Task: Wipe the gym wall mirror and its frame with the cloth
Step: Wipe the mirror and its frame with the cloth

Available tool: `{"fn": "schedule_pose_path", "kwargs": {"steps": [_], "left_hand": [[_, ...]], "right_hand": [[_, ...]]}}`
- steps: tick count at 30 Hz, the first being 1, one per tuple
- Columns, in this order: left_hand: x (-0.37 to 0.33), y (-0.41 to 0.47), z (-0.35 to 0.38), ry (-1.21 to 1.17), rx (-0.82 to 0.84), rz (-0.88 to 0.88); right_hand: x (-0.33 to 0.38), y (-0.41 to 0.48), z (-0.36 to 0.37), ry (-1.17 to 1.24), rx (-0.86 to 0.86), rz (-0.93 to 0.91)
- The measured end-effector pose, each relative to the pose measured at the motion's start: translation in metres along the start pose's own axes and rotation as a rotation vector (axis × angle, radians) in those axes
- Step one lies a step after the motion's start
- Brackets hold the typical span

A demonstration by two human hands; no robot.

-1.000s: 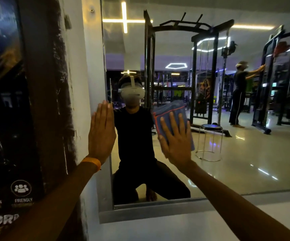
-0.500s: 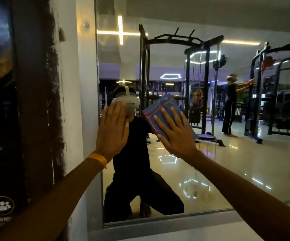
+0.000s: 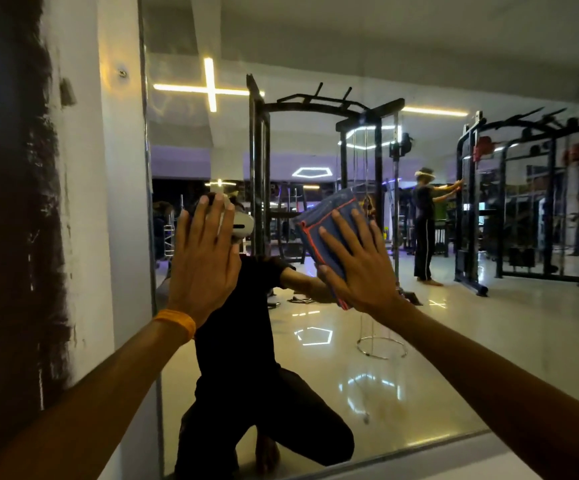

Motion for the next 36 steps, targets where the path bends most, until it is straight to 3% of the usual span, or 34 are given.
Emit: {"fn": "schedule_pose_path", "kwargs": {"steps": [4, 6, 10, 13, 15, 18, 20, 22, 24, 26, 28, 32, 34, 36], "left_hand": [[-0.001, 0.0, 0.001, 0.006, 0.0, 0.001], [0.0, 0.001, 0.002, 0.02, 0.006, 0.004], [0.0, -0.001, 0.004, 0.027, 0.0, 0.014], [-0.004, 0.001, 0.001, -0.003, -0.023, -0.013], [-0.016, 0.001, 0.0, -0.018, -0.046, -0.031], [-0.053, 0.006, 0.006, -0.025, -0.014, 0.015], [-0.083, 0.011, 0.016, -0.032, 0.023, 0.069], [-0.112, 0.018, 0.029, -0.031, 0.053, 0.086], [-0.133, 0.022, 0.042, -0.045, 0.066, 0.069], [-0.146, 0.021, 0.053, -0.043, 0.078, 0.053], [-0.154, 0.018, 0.062, -0.045, 0.077, 0.044], [-0.162, 0.012, 0.071, -0.061, 0.025, -0.024], [-0.165, 0.012, 0.072, -0.009, 0.012, -0.031], [-0.166, 0.012, 0.072, 0.032, 0.014, -0.018]], "right_hand": [[-0.037, 0.017, -0.013, 0.047, -0.091, 0.411], [-0.015, 0.018, -0.007, 0.04, -0.101, 0.461], [0.026, 0.002, 0.011, 0.0, 0.037, -0.007], [-0.008, 0.0, -0.002, -0.01, 0.001, -0.113], [-0.055, -0.004, -0.013, -0.04, -0.056, 0.015], [-0.125, -0.021, -0.027, 0.043, -0.074, 0.519], [-0.123, -0.034, -0.022, 0.065, -0.075, 0.622], [-0.093, -0.046, -0.013, 0.081, -0.02, 0.443], [-0.068, -0.062, -0.004, 0.085, 0.033, 0.136], [-0.081, -0.074, -0.004, 0.052, 0.059, -0.048], [-0.124, -0.077, -0.007, 0.01, 0.031, 0.018], [-0.17, -0.084, -0.013, 0.057, -0.111, 0.541], [-0.136, -0.09, -0.003, 0.068, -0.128, 0.477], [-0.101, -0.104, 0.007, 0.101, -0.068, 0.165]]}}
Point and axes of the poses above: each hand's wrist, its own y-axis towards the middle knuckle, its own z-axis out of the palm, x = y × z, the point moved 4 cm from there along y, towards the middle knuckle
